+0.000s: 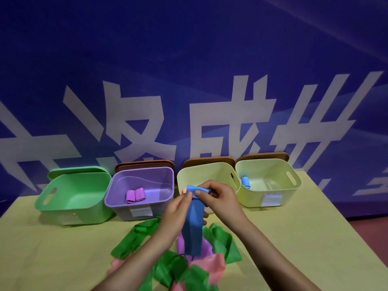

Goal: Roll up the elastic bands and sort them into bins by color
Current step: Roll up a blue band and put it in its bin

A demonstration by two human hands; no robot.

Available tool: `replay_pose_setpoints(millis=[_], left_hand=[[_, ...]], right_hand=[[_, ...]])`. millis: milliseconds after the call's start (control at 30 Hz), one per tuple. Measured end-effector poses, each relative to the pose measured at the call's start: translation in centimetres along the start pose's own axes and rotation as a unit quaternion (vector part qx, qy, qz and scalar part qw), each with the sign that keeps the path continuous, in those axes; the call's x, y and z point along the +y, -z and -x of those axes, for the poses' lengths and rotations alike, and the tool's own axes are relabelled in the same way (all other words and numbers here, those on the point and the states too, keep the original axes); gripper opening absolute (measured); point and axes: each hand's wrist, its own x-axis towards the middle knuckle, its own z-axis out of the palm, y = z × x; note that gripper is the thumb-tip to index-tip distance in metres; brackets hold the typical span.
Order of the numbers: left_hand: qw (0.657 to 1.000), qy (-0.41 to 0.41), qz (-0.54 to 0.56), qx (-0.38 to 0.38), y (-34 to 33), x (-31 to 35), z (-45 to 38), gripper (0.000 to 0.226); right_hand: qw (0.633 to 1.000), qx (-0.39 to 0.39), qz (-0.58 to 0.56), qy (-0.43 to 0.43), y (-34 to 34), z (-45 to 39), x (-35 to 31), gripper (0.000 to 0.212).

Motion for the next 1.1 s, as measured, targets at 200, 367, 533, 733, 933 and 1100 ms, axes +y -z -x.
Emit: replay_pose_setpoints(millis=[200,367,533,733,933,1100], left_hand=[[1.0,-0.011,0.006,-0.005,-0.1,0.2,0.0,0.027],[0.999,0.012,0.04,0.012,0.0,-0.2,-0.2,0.023],[0.992,0.057,0.11,0.013,0.3,-0.1,-0.5,0.028],[0.981,0.084,0.175,-0.012,0.8,-0.1,-0.6,0.033],[0.975,0.104,0.197,-0.03,1.2,-0.6,-0.9,0.035],[0.975,0.11,0.192,-0.022,1.3,-0.9,-1.3,0.035]], right_hand=[[0.999,-0.014,-0.032,-0.03,-0.2,0.2,-0.1,0.011],[0.995,0.019,0.083,0.06,0.1,0.7,0.2,0.014],[0.951,0.011,0.244,0.188,0.2,0.7,0.1,0.023],[0.946,-0.089,0.24,0.197,1.5,0.4,-0.5,0.034],[0.925,-0.102,0.302,0.209,2.0,-0.1,-0.3,0.027],[0.911,-0.098,0.335,0.219,1.6,-0.1,-0.2,0.025]])
